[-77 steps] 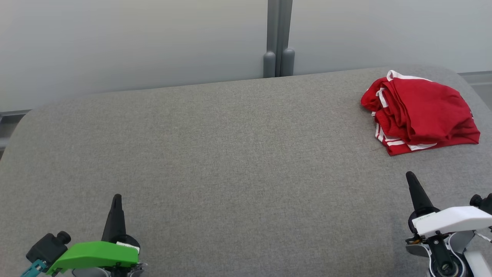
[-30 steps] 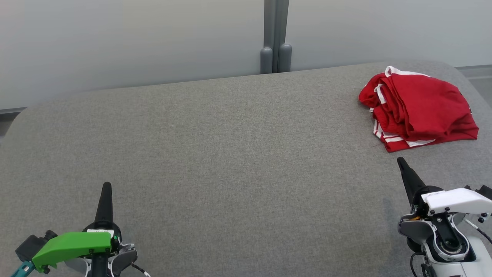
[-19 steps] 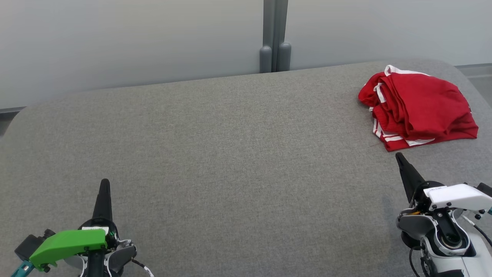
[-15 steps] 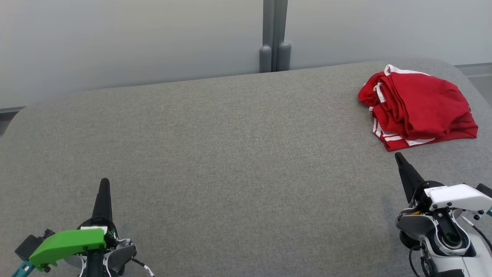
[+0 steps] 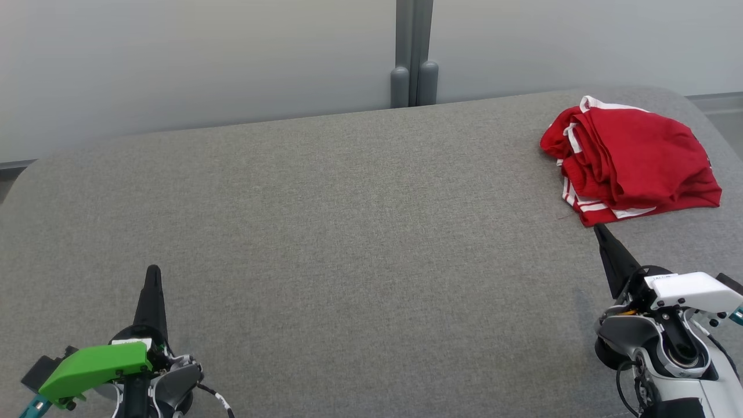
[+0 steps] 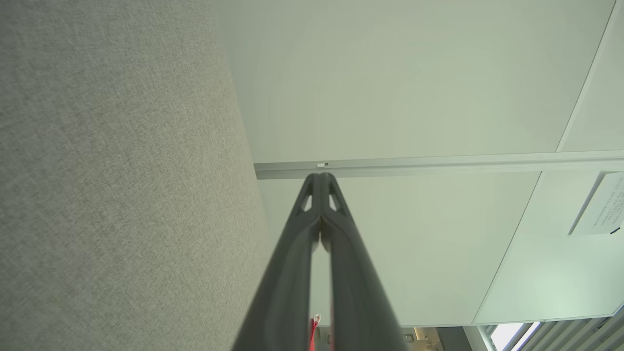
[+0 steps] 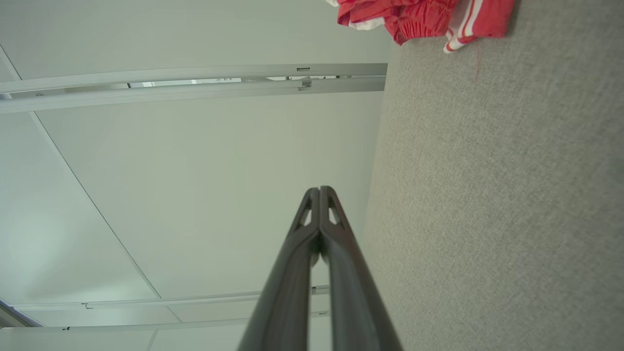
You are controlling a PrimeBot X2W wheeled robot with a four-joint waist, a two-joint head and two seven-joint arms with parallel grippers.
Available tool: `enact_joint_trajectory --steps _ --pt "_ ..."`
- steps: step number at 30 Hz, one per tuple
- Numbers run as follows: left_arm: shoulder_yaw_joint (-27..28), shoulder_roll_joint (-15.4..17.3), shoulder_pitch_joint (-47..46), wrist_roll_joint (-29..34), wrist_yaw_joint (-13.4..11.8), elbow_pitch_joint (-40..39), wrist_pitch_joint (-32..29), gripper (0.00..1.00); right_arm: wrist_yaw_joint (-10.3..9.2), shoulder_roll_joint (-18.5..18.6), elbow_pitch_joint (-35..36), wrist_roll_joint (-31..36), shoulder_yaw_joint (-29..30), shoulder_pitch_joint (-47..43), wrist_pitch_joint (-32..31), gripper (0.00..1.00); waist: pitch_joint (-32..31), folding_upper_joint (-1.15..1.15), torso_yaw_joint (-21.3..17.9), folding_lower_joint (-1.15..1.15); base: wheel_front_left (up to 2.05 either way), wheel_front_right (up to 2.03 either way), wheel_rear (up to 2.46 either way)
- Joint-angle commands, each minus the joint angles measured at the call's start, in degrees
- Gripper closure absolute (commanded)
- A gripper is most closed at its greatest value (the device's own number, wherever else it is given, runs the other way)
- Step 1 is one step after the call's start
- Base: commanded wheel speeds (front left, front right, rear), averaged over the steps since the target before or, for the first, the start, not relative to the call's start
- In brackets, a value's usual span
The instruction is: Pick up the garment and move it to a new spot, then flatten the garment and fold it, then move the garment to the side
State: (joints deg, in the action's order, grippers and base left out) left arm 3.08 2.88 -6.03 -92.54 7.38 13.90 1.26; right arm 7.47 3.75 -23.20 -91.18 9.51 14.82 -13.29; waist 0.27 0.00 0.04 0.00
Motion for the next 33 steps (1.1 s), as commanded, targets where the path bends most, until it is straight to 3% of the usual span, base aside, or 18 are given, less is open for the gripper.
enact_joint_trajectory --steps 1,33 --pt "0.16 -0.05 -0.77 -0.29 0.32 0.12 -0.08 1.0 0.03 -0.18 -0.19 -0.45 0.17 0.75 -0.33 1.0 0.01 0.0 0.0 0.0 0.0 0.0 0.0" --pt "0.16 -0.04 -0.73 -0.27 0.32 0.11 -0.09 1.0 0.04 -0.31 -0.18 0.03 0.52 0.76 -0.53 1.0 0.01 0.0 0.0 0.0 0.0 0.0 0.0"
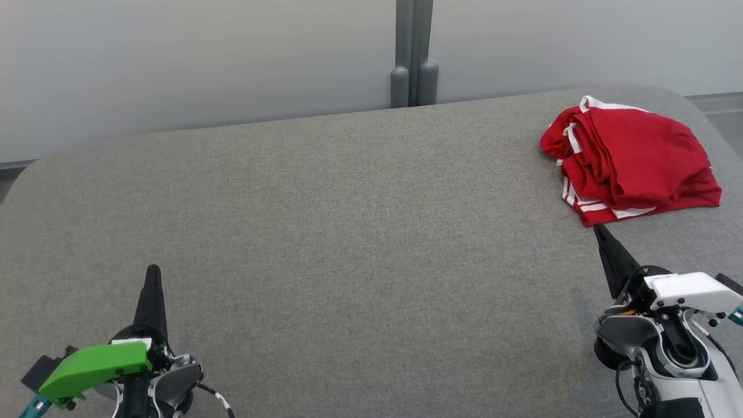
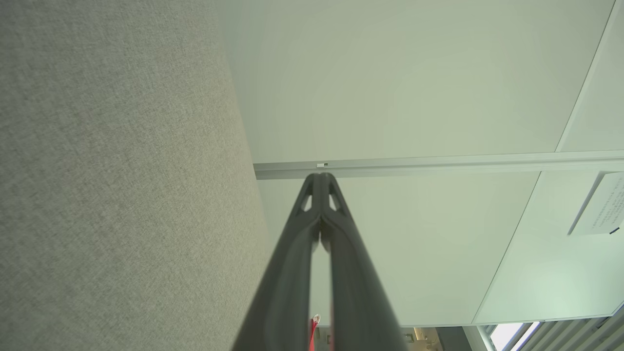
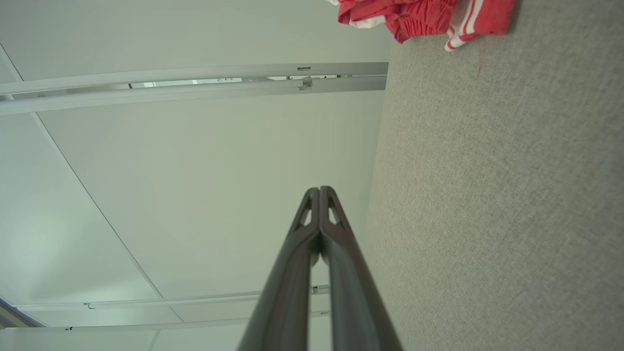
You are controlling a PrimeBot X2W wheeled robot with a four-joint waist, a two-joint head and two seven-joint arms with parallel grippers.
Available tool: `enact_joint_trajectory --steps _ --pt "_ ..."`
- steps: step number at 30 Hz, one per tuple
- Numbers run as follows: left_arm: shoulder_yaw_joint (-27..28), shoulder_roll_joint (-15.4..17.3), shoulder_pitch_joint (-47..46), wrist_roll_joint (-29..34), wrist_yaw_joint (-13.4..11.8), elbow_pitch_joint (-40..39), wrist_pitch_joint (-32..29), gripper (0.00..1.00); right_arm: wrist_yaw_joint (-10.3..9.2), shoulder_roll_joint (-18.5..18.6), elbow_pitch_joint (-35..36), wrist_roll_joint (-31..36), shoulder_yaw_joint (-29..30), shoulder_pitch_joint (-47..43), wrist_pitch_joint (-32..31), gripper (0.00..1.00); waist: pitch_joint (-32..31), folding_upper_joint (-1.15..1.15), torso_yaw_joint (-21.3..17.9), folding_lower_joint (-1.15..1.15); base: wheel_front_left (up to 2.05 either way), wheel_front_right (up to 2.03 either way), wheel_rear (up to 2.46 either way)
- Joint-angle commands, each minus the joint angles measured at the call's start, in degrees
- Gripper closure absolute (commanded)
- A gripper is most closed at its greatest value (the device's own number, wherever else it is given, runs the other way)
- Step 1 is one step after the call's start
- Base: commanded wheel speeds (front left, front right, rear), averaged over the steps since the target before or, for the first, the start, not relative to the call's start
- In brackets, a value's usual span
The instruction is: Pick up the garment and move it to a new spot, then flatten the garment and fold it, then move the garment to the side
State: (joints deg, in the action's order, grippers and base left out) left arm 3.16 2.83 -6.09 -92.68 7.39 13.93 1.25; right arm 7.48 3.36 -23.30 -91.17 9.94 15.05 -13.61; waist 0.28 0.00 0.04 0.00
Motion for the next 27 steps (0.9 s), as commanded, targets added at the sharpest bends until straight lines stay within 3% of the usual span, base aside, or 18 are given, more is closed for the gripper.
enact_joint_trajectory --steps 1,27 --pt "0.08 0.02 -0.66 -0.14 0.31 0.09 -0.08 1.0 0.02 0.08 -0.08 0.02 0.11 0.54 -0.22 1.0 0.0 0.0 0.0 0.0 0.0 0.0 0.0" --pt "0.08 0.01 -0.65 -0.13 0.31 0.07 -0.08 1.0 0.03 -0.07 -0.08 0.29 0.32 0.56 -0.34 1.0 0.0 0.0 0.0 0.0 0.0 0.0 0.0"
